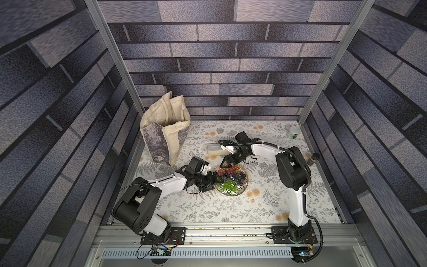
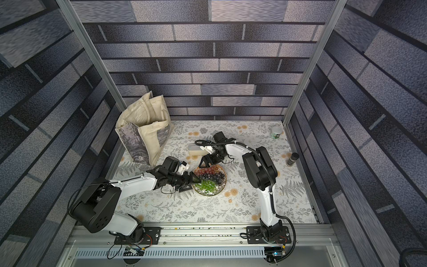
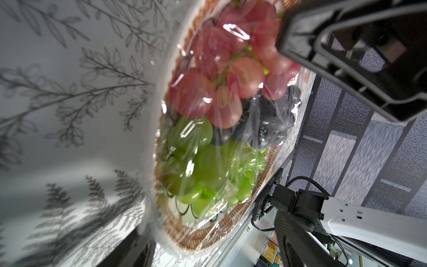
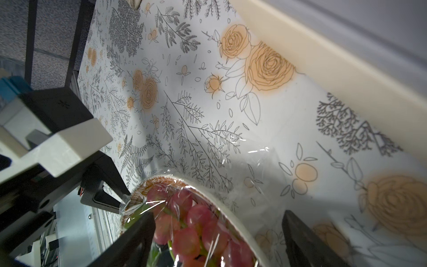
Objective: Wrap the plate with plastic wrap
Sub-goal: Cover the plate with plastic wrap.
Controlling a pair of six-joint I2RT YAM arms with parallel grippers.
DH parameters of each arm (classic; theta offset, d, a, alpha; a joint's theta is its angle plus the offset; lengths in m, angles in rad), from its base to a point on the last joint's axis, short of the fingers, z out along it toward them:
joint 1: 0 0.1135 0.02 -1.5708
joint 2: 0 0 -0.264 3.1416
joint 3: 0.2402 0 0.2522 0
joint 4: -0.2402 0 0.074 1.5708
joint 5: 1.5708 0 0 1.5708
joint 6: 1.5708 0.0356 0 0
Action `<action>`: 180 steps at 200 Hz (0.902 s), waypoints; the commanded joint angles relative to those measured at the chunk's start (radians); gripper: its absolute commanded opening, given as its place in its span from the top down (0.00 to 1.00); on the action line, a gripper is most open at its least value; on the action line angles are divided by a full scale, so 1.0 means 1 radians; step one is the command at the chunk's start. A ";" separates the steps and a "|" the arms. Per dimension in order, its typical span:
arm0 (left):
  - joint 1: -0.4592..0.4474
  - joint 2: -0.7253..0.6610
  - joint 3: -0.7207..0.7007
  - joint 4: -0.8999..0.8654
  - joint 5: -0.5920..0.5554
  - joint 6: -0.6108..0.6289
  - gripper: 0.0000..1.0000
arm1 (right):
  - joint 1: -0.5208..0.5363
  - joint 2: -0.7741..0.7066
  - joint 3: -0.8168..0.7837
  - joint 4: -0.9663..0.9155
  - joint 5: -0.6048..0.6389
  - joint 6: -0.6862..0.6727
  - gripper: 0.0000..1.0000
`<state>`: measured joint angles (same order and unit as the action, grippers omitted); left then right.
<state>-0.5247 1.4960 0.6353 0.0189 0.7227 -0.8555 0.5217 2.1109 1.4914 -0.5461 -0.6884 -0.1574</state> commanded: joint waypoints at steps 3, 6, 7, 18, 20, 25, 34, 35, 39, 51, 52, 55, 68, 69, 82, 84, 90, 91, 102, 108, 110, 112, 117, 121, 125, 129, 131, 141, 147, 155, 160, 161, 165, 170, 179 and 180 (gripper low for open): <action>-0.007 0.021 -0.014 0.038 0.024 -0.023 0.19 | 0.003 -0.023 -0.033 -0.046 -0.068 0.030 0.12; -0.007 0.022 -0.013 0.041 0.025 -0.024 0.19 | 0.004 -0.025 -0.036 -0.044 -0.071 0.036 0.12; -0.007 0.022 -0.013 0.042 0.025 -0.025 0.19 | 0.003 -0.026 -0.037 -0.043 -0.072 0.037 0.12; -0.011 0.028 -0.008 0.048 0.026 -0.024 0.19 | 0.003 -0.036 -0.054 -0.028 -0.078 0.066 0.11; -0.011 0.029 -0.008 0.049 0.028 -0.025 0.19 | 0.004 -0.039 -0.056 -0.023 -0.079 0.072 0.11; -0.012 0.031 -0.006 0.051 0.028 -0.025 0.19 | 0.002 -0.043 -0.069 -0.008 -0.087 0.089 0.10; -0.012 0.035 -0.003 0.059 0.028 -0.026 0.19 | 0.003 -0.046 -0.082 0.013 -0.097 0.113 0.10; -0.012 0.036 -0.002 0.059 0.029 -0.027 0.19 | 0.003 -0.046 -0.084 0.015 -0.097 0.116 0.10; -0.012 0.038 -0.001 0.060 0.029 -0.028 0.19 | 0.003 -0.046 -0.091 0.026 -0.097 0.128 0.10; -0.012 0.042 0.005 0.063 0.028 -0.027 0.19 | 0.002 -0.046 -0.099 0.044 -0.093 0.156 0.10; -0.012 0.043 0.005 0.063 0.028 -0.027 0.19 | 0.002 -0.047 -0.100 0.046 -0.092 0.156 0.10; -0.013 0.043 0.006 0.062 0.027 -0.027 0.19 | 0.000 -0.047 -0.101 0.047 -0.086 0.162 0.10; -0.010 0.044 0.009 0.053 0.013 -0.025 0.19 | -0.013 -0.065 -0.106 0.069 -0.050 0.192 0.08; -0.010 0.044 0.009 0.052 0.013 -0.025 0.19 | -0.015 -0.068 -0.108 0.071 -0.046 0.196 0.08; -0.003 0.040 0.005 0.046 -0.001 -0.027 0.18 | -0.046 -0.127 -0.132 0.118 0.003 0.244 0.07; -0.002 0.040 0.005 0.047 -0.003 -0.027 0.18 | -0.052 -0.134 -0.136 0.123 0.012 0.251 0.06; 0.003 0.037 0.001 0.046 -0.004 -0.027 0.18 | -0.067 -0.160 -0.149 0.132 0.038 0.264 0.05; 0.004 0.036 0.001 0.046 -0.004 -0.027 0.18 | -0.068 -0.166 -0.151 0.133 0.043 0.266 0.05; 0.012 0.032 -0.002 0.039 -0.002 -0.025 0.18 | -0.092 -0.220 -0.173 0.128 0.102 0.280 0.02; 0.014 0.029 -0.003 0.035 0.000 -0.022 0.18 | -0.103 -0.249 -0.189 0.120 0.125 0.282 0.00; 0.015 0.028 -0.003 0.033 0.002 -0.021 0.18 | -0.106 -0.258 -0.195 0.117 0.131 0.284 0.00; 0.015 0.026 -0.003 0.031 0.002 -0.020 0.18 | -0.111 -0.267 -0.201 0.114 0.136 0.285 0.00; 0.015 0.025 -0.004 0.025 0.004 -0.016 0.18 | -0.120 -0.289 -0.217 0.104 0.147 0.290 0.00; 0.016 0.023 -0.003 0.023 0.005 -0.013 0.17 | -0.126 -0.306 -0.230 0.097 0.155 0.297 0.00; 0.016 0.022 -0.003 0.020 0.006 -0.011 0.17 | -0.133 -0.321 -0.243 0.088 0.159 0.299 0.00; 0.015 0.023 -0.003 0.017 0.008 -0.010 0.17 | -0.137 -0.336 -0.258 0.082 0.158 0.303 0.00; 0.015 0.022 -0.003 0.017 0.011 -0.009 0.17 | -0.139 -0.342 -0.266 0.079 0.158 0.305 0.00; 0.014 0.022 -0.005 0.018 0.018 -0.007 0.17 | -0.140 -0.374 -0.308 0.072 0.158 0.324 0.00; 0.012 0.024 -0.006 0.019 0.022 -0.007 0.17 | -0.140 -0.389 -0.336 0.081 0.142 0.340 0.00; 0.010 0.026 -0.008 0.020 0.026 -0.007 0.17 | -0.140 -0.406 -0.373 0.103 0.119 0.372 0.00; 0.006 0.026 -0.008 0.022 0.027 -0.007 0.17 | -0.140 -0.416 -0.394 0.115 0.108 0.390 0.00; 0.005 0.026 -0.008 0.021 0.028 -0.007 0.17 | -0.140 -0.417 -0.398 0.118 0.107 0.393 0.00; 0.004 0.027 -0.008 0.021 0.029 -0.007 0.18 | -0.139 -0.422 -0.412 0.128 0.100 0.405 0.00; 0.003 0.029 -0.006 0.021 0.031 -0.008 0.18 | -0.139 -0.427 -0.416 0.133 0.097 0.415 0.00; -0.001 0.030 -0.007 0.024 0.032 -0.010 0.18 | -0.138 -0.430 -0.462 0.131 0.100 0.422 0.00; -0.001 0.029 -0.007 0.024 0.032 -0.010 0.18 | -0.137 -0.430 -0.463 0.131 0.100 0.422 0.00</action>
<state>-0.5171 1.5291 0.6346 0.0528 0.7338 -0.8726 0.3710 1.6825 1.1118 -0.4191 -0.5758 0.1913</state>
